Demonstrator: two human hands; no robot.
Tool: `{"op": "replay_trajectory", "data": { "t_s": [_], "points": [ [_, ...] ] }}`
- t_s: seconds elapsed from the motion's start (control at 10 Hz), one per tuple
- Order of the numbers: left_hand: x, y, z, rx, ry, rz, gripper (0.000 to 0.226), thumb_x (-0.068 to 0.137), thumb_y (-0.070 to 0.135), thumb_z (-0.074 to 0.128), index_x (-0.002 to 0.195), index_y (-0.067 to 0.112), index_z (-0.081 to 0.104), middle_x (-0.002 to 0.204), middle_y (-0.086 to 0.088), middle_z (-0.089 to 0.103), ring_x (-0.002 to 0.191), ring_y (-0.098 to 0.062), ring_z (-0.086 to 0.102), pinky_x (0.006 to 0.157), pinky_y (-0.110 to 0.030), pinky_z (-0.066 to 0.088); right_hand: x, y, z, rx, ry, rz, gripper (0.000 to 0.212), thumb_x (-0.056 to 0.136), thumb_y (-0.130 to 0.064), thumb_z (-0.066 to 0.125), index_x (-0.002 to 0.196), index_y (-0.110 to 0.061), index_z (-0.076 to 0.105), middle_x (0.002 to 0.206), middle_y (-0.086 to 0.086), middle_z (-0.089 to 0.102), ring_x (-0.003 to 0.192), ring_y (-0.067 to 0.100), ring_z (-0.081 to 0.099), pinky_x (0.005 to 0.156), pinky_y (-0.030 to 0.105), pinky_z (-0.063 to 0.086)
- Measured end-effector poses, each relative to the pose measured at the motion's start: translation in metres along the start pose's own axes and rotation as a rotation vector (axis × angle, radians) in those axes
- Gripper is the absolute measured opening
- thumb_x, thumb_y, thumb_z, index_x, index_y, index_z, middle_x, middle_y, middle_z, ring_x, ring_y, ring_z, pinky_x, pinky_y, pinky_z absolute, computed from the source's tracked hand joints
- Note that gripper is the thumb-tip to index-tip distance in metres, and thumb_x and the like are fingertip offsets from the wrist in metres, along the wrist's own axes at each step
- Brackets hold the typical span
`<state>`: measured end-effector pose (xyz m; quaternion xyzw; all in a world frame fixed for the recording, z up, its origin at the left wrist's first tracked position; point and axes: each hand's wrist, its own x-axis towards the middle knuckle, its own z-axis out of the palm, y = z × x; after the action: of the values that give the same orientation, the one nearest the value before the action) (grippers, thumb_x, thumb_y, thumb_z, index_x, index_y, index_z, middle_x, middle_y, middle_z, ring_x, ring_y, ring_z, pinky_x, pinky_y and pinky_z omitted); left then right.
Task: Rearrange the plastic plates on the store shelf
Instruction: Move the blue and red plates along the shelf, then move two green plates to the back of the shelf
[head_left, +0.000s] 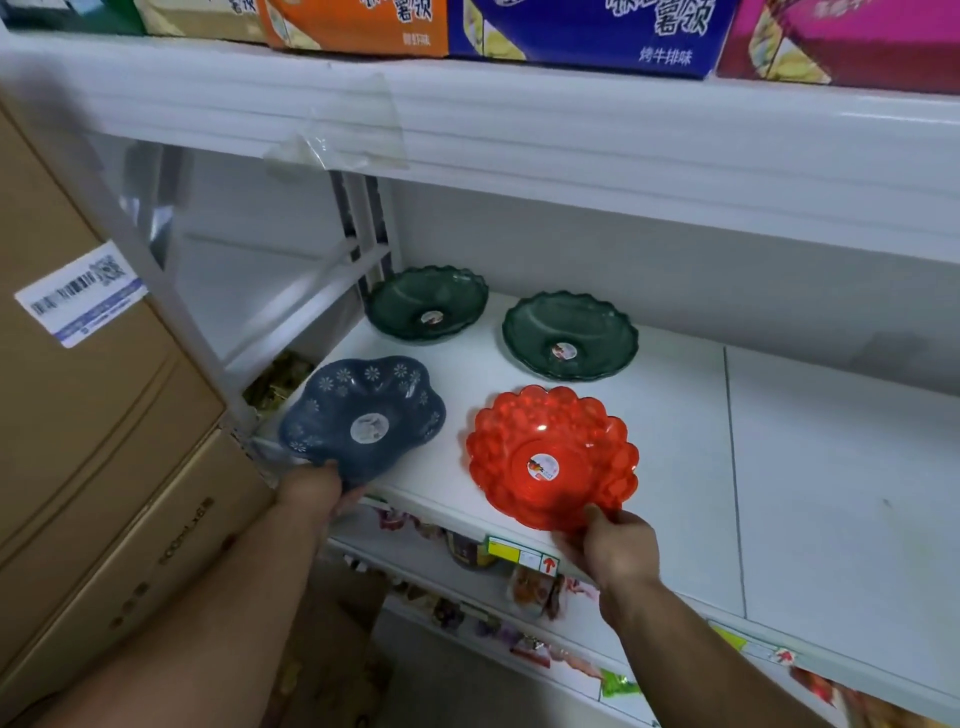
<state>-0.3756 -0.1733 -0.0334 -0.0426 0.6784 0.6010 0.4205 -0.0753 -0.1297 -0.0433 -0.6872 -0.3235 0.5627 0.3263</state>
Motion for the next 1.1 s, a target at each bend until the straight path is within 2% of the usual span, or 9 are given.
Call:
{"op": "replay_trajectory", "data": {
  "t_s": [0.3,0.4,0.5,0.6,0.7,0.8,0.9,1.0,1.1],
  "points": [
    [-0.006,-0.006,0.004,0.21,-0.025,0.016,0.026,0.103,0.011,0.043,0.124,0.0,0.05,0.128,-0.022,0.059,0.105,-0.031,0.06,0.091,-0.044,0.052,-0.004,-0.008,-0.03,-0.046,-0.116,0.019,0.029,0.099,-0.027,0.057,0.092,-0.002,0.069,0.079,0.019,0.078,0.083,0.041,0.075,0.082,0.049,0.062],
    [-0.029,-0.008,0.009,0.496,0.148,0.26,0.034,0.095,0.014,0.054,0.126,-0.002,0.054,0.116,-0.018,0.063,0.106,-0.037,0.062,0.088,-0.043,0.05,0.003,-0.011,-0.055,-0.125,0.059,-0.107,0.034,0.092,-0.038,0.061,0.103,-0.006,0.067,0.074,0.008,0.076,0.073,0.031,0.075,0.078,0.05,0.062],
    [-0.054,-0.001,0.024,0.509,0.164,0.583,0.032,0.093,0.011,0.055,0.125,0.01,0.057,0.112,-0.006,0.061,0.103,-0.027,0.059,0.089,-0.038,0.047,0.023,-0.027,-0.079,-0.212,0.163,-0.248,0.058,0.076,-0.058,0.055,0.114,-0.015,0.064,0.078,-0.003,0.075,0.08,0.026,0.073,0.084,0.052,0.059],
    [-0.062,0.016,0.049,0.481,0.137,0.534,0.033,0.094,0.016,0.053,0.127,0.009,0.056,0.117,-0.017,0.063,0.108,-0.037,0.06,0.097,-0.045,0.048,0.02,-0.068,-0.084,-0.202,0.131,-0.311,0.052,0.084,-0.048,0.059,0.122,-0.012,0.06,0.083,-0.001,0.073,0.079,0.024,0.073,0.086,0.052,0.059],
    [-0.056,0.042,0.077,0.382,0.136,0.458,0.037,0.094,0.013,0.055,0.127,-0.002,0.057,0.124,-0.025,0.063,0.115,-0.042,0.06,0.082,-0.038,0.051,0.03,-0.097,-0.077,-0.153,0.051,-0.294,0.047,0.092,-0.034,0.061,0.129,-0.007,0.054,0.092,0.006,0.071,0.081,0.024,0.073,0.083,0.048,0.061],
    [-0.031,0.065,0.095,0.491,0.02,0.376,0.039,0.096,0.021,0.054,0.131,0.003,0.056,0.13,-0.018,0.063,0.12,-0.034,0.06,0.084,-0.034,0.052,0.045,-0.115,-0.063,-0.11,-0.021,-0.221,0.043,0.094,-0.028,0.062,0.128,-0.002,0.056,0.105,0.014,0.069,0.087,0.028,0.073,0.082,0.045,0.062],
    [0.006,0.083,0.11,0.99,0.091,0.557,0.038,0.098,0.029,0.048,0.134,0.015,0.051,0.129,-0.007,0.062,0.117,-0.023,0.06,0.096,-0.032,0.048,0.061,-0.13,-0.046,-0.064,-0.021,-0.168,0.022,0.093,-0.021,0.063,0.098,0.0,0.063,0.085,0.015,0.068,0.088,0.037,0.073,0.088,0.05,0.06],
    [0.032,0.107,0.123,0.56,-0.005,0.354,0.033,0.096,0.021,0.05,0.121,0.001,0.059,0.115,-0.021,0.063,0.089,-0.028,0.061,0.074,-0.034,0.05,0.08,-0.14,-0.028,-0.008,0.019,-0.138,0.02,0.091,-0.017,0.066,0.091,0.003,0.063,0.077,0.014,0.066,0.083,0.036,0.073,0.087,0.044,0.06],
    [0.051,0.12,0.131,0.539,-0.022,0.344,0.018,0.092,0.019,0.054,0.079,0.006,0.057,0.09,-0.018,0.056,0.063,-0.022,0.048,0.068,-0.033,0.044,0.103,-0.148,-0.013,-0.047,0.066,-0.139,0.025,0.089,-0.015,0.065,0.095,0.009,0.065,0.084,0.018,0.066,0.081,0.032,0.067,0.077,0.04,0.056]
  ]
}}
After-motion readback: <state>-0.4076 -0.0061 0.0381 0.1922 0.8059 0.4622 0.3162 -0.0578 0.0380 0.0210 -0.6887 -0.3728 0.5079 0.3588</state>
